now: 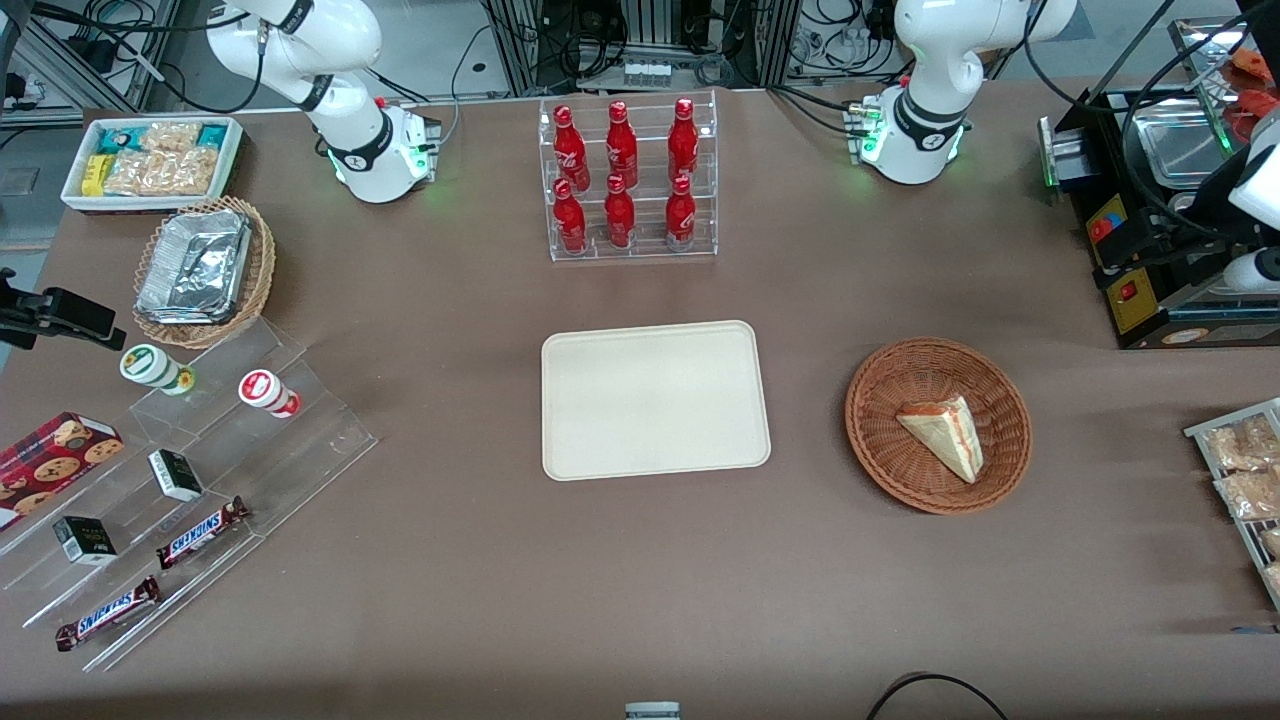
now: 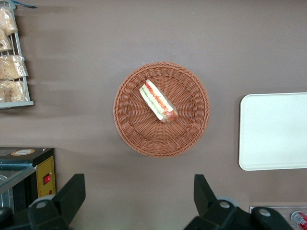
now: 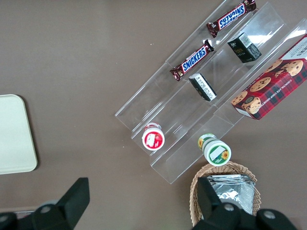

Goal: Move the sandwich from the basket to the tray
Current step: 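Move the left gripper down over the sandwich in the wicker basket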

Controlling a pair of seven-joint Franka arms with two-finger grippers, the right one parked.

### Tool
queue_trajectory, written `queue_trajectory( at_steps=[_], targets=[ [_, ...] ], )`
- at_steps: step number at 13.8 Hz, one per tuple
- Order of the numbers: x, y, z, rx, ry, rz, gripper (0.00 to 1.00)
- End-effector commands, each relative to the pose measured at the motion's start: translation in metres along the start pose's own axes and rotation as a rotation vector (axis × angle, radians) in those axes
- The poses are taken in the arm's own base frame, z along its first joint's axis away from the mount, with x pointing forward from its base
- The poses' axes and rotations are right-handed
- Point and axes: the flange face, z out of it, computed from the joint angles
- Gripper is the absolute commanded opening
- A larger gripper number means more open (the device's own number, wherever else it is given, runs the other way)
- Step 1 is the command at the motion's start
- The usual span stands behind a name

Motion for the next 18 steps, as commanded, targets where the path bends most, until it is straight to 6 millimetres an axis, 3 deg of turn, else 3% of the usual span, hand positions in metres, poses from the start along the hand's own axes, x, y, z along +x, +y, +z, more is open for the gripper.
queue_trajectory(
  at_steps=[1, 4, 7, 11, 15, 18],
  targets=[
    [0.005, -0.002, -0.005, -0.011, 0.012, 0.046, 1.00],
    [0.015, -0.004, 0.008, -0.014, -0.007, 0.032, 1.00],
    [0.025, 0.002, 0.042, -0.005, -0.061, 0.007, 1.00],
    [0.034, 0.001, 0.128, 0.012, -0.067, -0.071, 1.00],
    [0.024, 0.004, 0.197, 0.000, 0.015, -0.333, 1.00],
    [0.005, 0.017, 0.261, -0.023, 0.070, -0.513, 1.00]
  ],
)
